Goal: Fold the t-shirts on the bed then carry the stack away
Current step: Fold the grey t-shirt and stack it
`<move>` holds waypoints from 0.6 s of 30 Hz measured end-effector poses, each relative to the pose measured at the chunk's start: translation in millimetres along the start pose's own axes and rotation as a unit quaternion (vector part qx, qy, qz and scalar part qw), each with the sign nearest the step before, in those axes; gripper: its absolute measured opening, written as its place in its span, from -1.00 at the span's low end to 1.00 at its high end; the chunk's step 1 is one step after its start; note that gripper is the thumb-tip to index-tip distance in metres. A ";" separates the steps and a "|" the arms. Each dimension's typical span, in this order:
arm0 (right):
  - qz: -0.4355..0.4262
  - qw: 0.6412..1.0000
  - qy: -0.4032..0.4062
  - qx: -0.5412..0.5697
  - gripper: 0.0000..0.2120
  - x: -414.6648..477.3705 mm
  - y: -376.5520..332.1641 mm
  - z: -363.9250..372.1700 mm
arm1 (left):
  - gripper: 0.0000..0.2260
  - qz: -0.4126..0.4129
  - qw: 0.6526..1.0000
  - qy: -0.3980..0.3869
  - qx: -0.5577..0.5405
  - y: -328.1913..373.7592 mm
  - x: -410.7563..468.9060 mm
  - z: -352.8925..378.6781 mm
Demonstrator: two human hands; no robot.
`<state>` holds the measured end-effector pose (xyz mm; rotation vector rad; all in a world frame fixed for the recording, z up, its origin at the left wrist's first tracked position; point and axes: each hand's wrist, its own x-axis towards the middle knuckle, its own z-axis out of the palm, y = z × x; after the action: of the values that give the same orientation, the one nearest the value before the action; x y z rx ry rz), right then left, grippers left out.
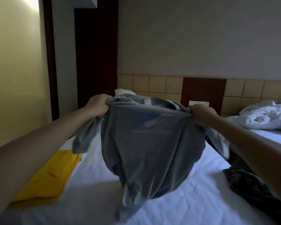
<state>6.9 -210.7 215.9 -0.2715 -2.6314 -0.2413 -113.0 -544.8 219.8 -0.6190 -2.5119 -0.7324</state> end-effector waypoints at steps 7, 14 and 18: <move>0.058 0.920 -0.019 0.388 -0.82 -7.0 8.5 1.7 | -0.85 0.018 0.971 -0.129 -0.198 -4.0 -12.2 5.0; -0.070 0.992 -0.097 0.049 -0.55 -4.5 16.5 -5.8 | -0.79 0.077 0.956 -0.061 0.278 0.2 -10.7 2.4; -0.020 0.992 0.047 0.113 -0.73 4.9 17.5 -11.7 | -0.77 0.026 0.994 0.013 0.103 1.1 -4.1 4.5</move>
<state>12.0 -195.7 230.6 -0.1278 -2.5437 0.0317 -110.5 -542.5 214.6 -0.5940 -2.4969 -0.4516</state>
